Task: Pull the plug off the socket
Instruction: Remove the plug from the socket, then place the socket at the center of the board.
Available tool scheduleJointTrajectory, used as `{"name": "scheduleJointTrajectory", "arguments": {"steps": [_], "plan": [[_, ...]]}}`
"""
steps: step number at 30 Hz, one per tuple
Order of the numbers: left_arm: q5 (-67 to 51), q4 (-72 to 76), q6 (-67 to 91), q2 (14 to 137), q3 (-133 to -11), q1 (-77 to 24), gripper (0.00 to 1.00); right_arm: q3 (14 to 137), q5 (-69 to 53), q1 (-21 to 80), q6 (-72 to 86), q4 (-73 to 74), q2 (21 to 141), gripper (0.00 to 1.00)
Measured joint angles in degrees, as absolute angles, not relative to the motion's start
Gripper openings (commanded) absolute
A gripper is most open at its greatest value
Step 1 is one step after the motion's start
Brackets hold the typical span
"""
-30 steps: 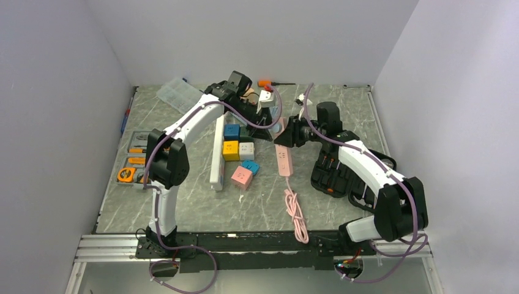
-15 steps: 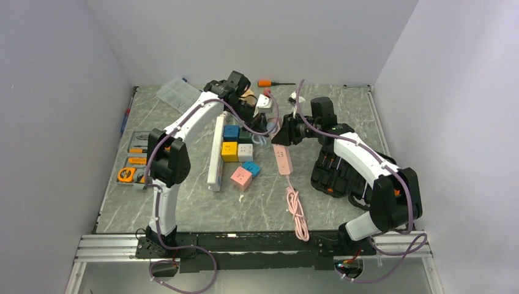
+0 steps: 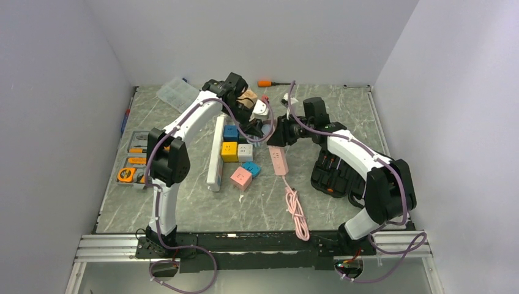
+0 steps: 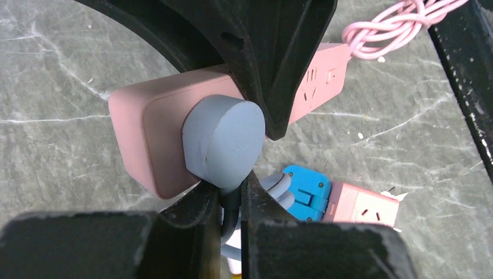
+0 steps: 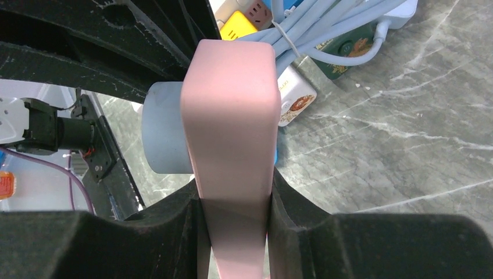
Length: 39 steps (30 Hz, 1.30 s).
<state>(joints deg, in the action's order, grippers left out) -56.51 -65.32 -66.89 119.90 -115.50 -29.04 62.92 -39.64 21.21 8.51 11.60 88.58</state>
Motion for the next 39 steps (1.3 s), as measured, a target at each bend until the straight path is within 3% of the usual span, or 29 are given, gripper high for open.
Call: {"name": "scheduleJointTrajectory", "arguments": {"steps": [11,17,23,24,29,33,39], "plan": [[-53.71,-67.48,-72.71,120.01,-116.51,-28.36,0.0,65.63,-35.46,22.39,6.55,12.23,91.55,0.0],[-60.58,-78.94,-76.86,119.96,-117.6,-30.33,0.0,64.9,-17.65,18.35,6.44,9.93,95.33,0.0],[-63.26,-80.01,-75.42,119.59,-117.25,-31.14,0.0,64.4,-13.85,17.45,6.7,9.52,96.01,0.0],[-63.33,-77.91,-73.41,119.15,-116.14,-31.09,0.0,64.4,-13.5,17.54,7.05,9.5,96.16,0.07],[-60.9,-62.67,-59.9,116.14,-108.29,-30.76,0.0,63.83,-11.49,17.87,11.31,9.17,97.65,0.68],[-55.72,-51.07,-50.76,115.46,-105.19,-30.85,0.0,59.96,-8.69,17.87,16.4,9.74,97.56,0.98],[-48.49,-42.44,-43.68,118.02,-107.15,-31.05,0.0,56.75,-3.7,17.58,22.26,15.22,93.73,1.0]]}}
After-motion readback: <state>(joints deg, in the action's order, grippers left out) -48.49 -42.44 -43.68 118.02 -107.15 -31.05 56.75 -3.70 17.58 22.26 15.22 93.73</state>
